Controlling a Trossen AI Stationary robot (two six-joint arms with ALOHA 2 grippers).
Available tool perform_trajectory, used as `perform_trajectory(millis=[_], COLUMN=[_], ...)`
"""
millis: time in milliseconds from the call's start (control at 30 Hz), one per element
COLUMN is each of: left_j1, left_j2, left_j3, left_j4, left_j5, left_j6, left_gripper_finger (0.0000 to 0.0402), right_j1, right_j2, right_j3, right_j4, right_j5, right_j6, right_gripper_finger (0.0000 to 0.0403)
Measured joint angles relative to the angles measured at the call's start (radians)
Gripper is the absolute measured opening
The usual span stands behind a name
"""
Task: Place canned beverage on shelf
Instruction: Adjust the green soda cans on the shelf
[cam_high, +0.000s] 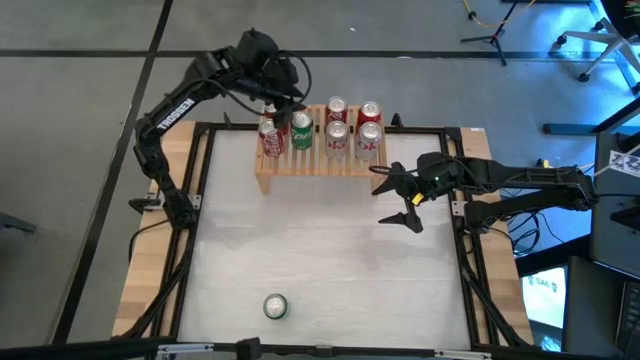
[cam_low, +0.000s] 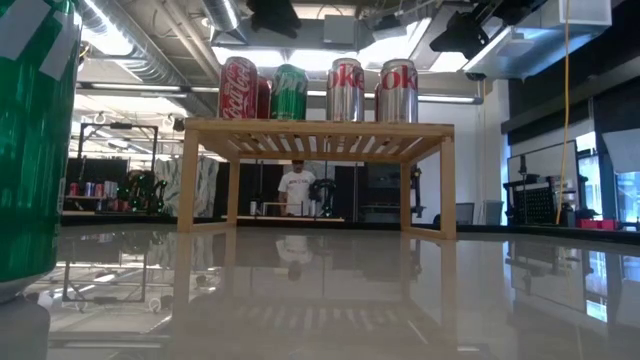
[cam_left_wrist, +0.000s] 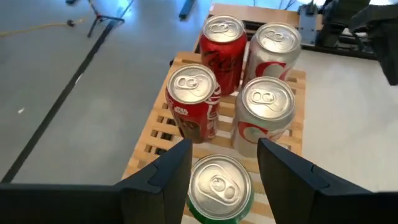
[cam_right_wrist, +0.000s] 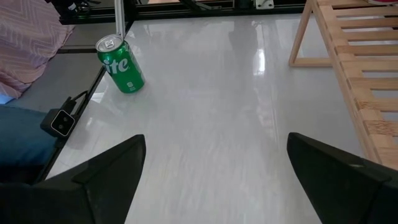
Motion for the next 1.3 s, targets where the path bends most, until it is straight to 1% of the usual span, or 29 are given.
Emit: perform_trajectory(millis=[33,100,167,267,500,1300], left_j1=[-0.004,-0.014,-0.021,-0.029,-0.030,-0.042], left_j2=[0.000,0.000,0.000,0.000,0.000,0.000], left_j3=[0.000,0.000,0.000,0.000,0.000,0.000], left_j4=[0.000,0.001,0.001,0.002,0.003,0.006], left_j5=[-0.022,-0.113,-0.194,-0.243,-0.260,-0.257], left_j6=[-0.023,-0.071,-0.076,-0.065,-0.064,-0.081], left_gripper_finger=[0.0173,0.0173,0.0173,0.0173,0.0173,0.0173], right_j1=[0.000,0.000,0.000,0.000,0.000,0.000], right_j2=[0.000,0.000,0.000,0.000,0.000,0.000], right_j3=[0.000,0.000,0.000,0.000,0.000,0.000], right_j4=[0.000,0.000,0.000,0.000,-0.001,-0.001], right_j5=[0.000,0.000,0.000,0.000,0.000,0.000], right_j6=[0.000,0.000,0.000,0.000,0.000,0.003], right_gripper_finger=[0.0386,0.0386,0.0386,0.0386,0.0386,0.0386])
